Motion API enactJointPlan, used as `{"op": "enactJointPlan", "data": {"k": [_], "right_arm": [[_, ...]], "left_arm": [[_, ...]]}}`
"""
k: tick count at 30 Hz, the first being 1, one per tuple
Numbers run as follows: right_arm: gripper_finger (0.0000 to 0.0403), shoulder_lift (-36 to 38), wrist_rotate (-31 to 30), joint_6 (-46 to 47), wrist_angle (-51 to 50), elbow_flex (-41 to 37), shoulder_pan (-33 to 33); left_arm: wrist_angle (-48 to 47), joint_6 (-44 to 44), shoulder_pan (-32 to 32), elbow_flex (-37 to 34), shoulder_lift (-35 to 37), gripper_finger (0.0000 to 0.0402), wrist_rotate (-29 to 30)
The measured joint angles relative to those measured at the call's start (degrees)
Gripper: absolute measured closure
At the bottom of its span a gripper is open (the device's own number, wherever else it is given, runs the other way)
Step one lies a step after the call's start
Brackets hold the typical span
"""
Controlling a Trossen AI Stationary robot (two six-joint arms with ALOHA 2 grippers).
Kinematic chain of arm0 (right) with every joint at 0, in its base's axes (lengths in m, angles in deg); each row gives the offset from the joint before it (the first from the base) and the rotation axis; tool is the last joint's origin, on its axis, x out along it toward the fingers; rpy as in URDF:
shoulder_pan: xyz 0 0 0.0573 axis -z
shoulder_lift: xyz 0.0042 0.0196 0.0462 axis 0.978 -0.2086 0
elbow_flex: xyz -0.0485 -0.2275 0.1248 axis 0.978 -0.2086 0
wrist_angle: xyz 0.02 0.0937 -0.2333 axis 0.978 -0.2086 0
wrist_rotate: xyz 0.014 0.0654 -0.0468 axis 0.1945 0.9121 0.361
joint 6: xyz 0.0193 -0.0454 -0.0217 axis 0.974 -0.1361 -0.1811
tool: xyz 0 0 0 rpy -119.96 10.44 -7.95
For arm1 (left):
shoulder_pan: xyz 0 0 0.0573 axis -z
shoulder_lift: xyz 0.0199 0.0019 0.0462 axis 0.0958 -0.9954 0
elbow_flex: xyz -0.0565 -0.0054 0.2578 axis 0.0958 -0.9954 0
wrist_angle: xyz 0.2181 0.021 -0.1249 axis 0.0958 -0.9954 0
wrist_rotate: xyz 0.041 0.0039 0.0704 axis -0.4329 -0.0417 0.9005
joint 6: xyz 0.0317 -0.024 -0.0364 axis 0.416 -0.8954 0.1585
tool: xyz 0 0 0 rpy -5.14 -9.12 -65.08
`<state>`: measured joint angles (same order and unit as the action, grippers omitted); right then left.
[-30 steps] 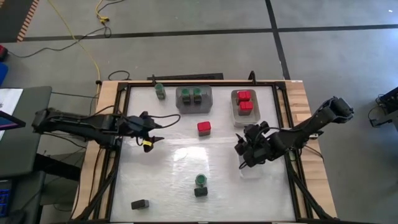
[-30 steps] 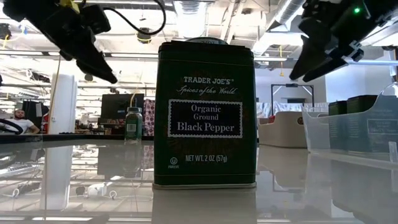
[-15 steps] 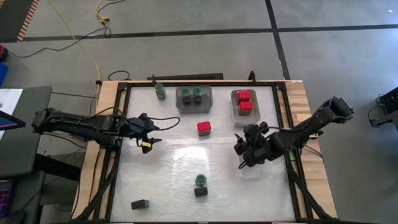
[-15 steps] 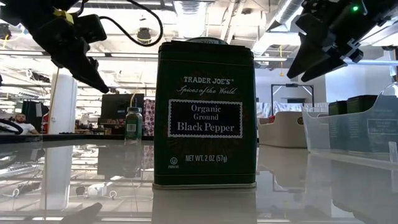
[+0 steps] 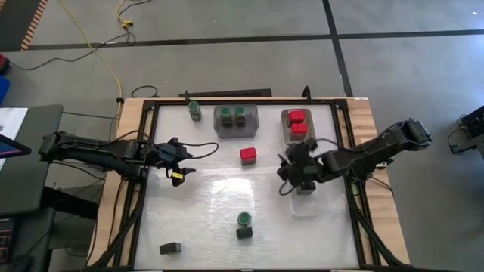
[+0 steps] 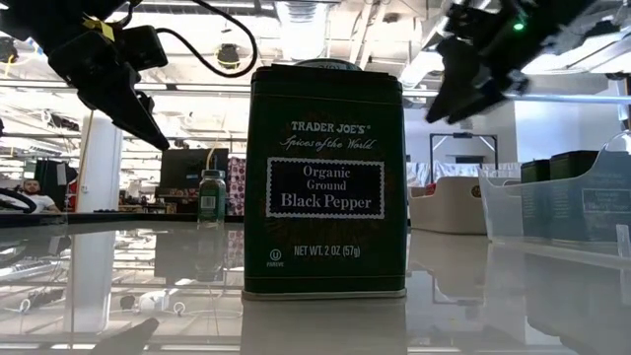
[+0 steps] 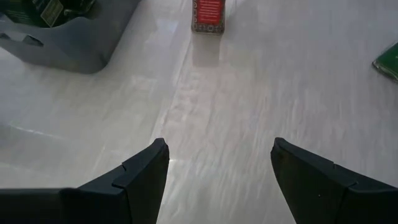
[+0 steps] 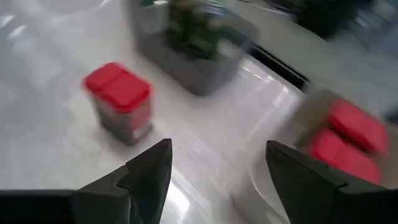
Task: Sort spices by type
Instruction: Put the center red seasoning can into the gray bin
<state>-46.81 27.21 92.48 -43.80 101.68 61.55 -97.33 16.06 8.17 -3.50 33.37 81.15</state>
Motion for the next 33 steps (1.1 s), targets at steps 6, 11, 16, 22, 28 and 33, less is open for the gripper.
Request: {"op": "enactJointPlan", "data": {"k": [6, 11, 16, 22, 28, 33], "right_arm": [[0.0117, 0.0, 20.2, -33.1, 21.8, 0.0, 10.3], [0.0117, -1.1, 35.6, -41.7, 21.7, 5.0, 19.6], [0.0117, -5.9, 43.1, -53.1, 13.0, 13.0, 24.6], [0.0117, -14.8, 48.8, -57.8, 3.1, 22.6, 26.4], [0.0117, -24.9, 51.0, -59.6, -3.4, 31.8, 26.1], [0.0117, -31.7, 52.6, -61.9, -8.6, 38.7, 26.3]], "left_arm": [[0.0, 0.0, 0.0, 0.0, 0.0, 0.013, 0.0], [0.0, 0.1, 0.0, 0.0, 0.0, 0.013, 0.0], [-0.7, 0.5, 0.0, 0.0, 0.0, 0.013, 0.1], [-2.5, 0.5, 0.0, 0.0, 0.0, 0.013, 0.2], [-2.5, 0.4, 0.0, 0.0, 0.0, 0.013, 0.2], [-2.5, 0.4, 0.0, 0.0, 0.0, 0.013, 0.1]]}}
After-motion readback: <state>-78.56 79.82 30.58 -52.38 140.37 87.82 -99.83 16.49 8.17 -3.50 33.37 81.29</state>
